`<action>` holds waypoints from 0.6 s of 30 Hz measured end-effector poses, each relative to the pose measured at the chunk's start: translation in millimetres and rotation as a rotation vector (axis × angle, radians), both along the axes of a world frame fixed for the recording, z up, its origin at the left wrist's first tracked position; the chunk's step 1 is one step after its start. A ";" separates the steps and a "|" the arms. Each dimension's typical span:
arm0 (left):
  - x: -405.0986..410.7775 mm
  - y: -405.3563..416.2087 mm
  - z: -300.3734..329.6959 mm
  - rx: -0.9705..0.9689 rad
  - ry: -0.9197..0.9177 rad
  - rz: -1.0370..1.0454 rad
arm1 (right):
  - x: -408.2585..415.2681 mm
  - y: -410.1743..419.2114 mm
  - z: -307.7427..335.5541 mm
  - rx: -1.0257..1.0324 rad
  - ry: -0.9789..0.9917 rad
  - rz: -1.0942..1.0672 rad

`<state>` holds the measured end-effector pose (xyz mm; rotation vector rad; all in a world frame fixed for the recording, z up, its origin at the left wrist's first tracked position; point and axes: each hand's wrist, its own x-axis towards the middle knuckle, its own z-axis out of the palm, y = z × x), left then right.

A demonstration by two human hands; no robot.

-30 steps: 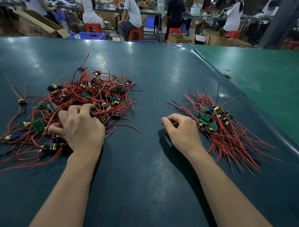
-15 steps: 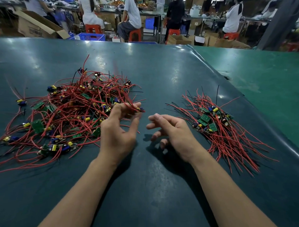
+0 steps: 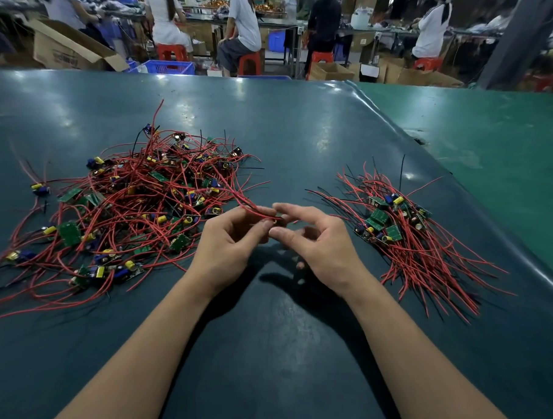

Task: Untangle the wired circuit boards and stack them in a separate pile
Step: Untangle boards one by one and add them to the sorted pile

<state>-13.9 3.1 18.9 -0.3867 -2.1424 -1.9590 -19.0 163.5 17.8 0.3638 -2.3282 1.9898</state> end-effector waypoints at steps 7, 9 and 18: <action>-0.3 2.4 -2.0 -0.038 -0.037 0.004 | -3.2 -1.4 -3.6 0.209 0.186 -0.135; -0.2 2.3 -1.9 -0.042 -0.017 0.018 | -2.4 -3.0 -2.5 0.118 0.112 -0.153; -6.8 -2.5 -6.8 0.130 -0.074 0.095 | -2.7 -9.1 6.1 -0.464 -0.239 -0.253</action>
